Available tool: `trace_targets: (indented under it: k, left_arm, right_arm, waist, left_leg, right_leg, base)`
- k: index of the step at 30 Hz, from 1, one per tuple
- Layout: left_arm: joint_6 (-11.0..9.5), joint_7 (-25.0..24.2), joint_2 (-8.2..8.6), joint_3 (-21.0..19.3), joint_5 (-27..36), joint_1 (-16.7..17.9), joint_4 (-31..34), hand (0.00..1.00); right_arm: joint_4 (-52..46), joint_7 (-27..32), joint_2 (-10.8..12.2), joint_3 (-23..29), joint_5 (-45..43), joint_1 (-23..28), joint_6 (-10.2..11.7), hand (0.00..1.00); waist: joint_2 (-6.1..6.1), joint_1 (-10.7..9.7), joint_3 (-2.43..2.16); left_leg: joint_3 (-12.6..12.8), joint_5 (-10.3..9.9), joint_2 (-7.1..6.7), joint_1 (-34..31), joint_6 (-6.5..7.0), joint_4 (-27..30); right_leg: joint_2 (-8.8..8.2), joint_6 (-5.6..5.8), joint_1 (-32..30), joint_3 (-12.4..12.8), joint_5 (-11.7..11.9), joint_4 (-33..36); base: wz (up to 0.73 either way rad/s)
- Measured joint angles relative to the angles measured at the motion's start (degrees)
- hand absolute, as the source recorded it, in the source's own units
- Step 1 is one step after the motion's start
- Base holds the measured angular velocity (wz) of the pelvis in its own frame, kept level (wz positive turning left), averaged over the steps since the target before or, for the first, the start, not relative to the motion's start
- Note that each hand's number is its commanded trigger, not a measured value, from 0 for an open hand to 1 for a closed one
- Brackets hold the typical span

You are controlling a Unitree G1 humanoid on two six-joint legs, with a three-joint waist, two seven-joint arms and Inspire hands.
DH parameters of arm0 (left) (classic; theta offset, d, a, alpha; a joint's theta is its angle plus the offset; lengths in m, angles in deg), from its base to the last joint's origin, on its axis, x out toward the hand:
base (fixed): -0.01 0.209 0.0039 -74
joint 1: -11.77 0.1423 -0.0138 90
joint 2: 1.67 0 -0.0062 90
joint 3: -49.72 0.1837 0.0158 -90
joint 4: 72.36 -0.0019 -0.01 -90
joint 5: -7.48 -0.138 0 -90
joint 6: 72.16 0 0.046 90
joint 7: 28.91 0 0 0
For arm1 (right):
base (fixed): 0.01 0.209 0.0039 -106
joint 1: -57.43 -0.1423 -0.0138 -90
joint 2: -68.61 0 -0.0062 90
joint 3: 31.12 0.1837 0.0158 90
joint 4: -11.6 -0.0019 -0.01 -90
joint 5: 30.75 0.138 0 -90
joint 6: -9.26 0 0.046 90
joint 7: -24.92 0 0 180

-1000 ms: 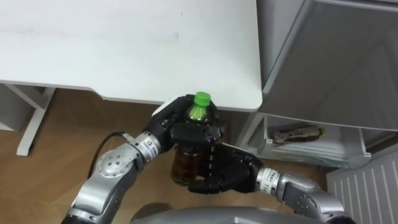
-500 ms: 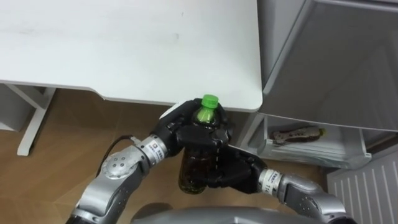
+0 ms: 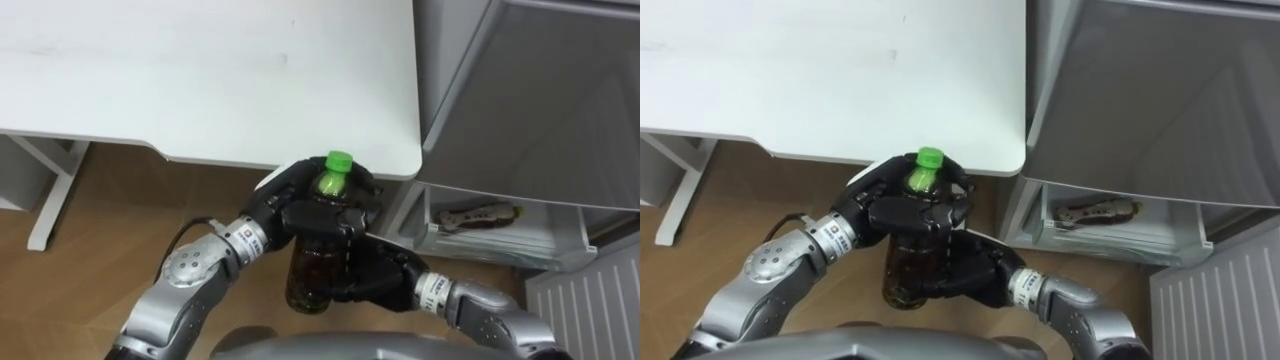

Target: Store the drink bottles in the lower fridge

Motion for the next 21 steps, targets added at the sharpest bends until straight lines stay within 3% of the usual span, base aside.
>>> trace_targets:
  k: [10,13,19,21]
  left_arm:
    - [-0.1,0.3,-0.04,-1.9,-0.2,-0.4,3.3,0.0]
    - [-1.6,0.3,-0.18,-2.3,-0.2,-1.0,5.0,0.0]
    - [-2.2,0.3,-0.24,-3.2,0.0,-1.1,10.8,0.0]
    - [-3.7,0.1,-0.06,-3.2,0.5,-1.3,13.3,0.0]
  right_arm:
    - [-0.1,-1.2,-0.1,-0.4,0.0,0.0,-0.3,1.0]
    - [0.4,-1.4,-0.5,-0.6,-0.1,0.0,0.2,1.0]
    - [1.6,-1.9,-1.6,-0.9,-2.8,1.0,0.7,1.0]
    - [2.4,-1.9,-1.6,-0.9,-5.3,1.1,0.5,1.0]
  waist:
    - [0.45,0.1,-0.25]
    - [0.47,0.1,-0.24]
    - [0.55,1.3,-0.05]
    - [0.68,1.6,0.02]
  left_leg:
    - [0.0,0.0,0.02,-0.2,0.01,0.1]
    - [0.1,0.0,0.01,0.1,0.01,0.1]
    - [0.1,0.0,0.01,0.1,0.01,0.1]
    - [0.1,0.0,0.01,0.1,0.01,0.1]
  right_leg:
    - [0.09,0.0,-0.2,0.7,0.0,0.0]
    - [0.1,0.0,0.0,0.6,0.0,0.0]
    - [0.09,0.0,0.0,0.5,0.0,-0.1]
    - [0.06,0.0,0.1,0.4,0.0,-0.1]
  base:
    - [-0.01]
    - [0.0]
    - [0.0]
    - [0.0]
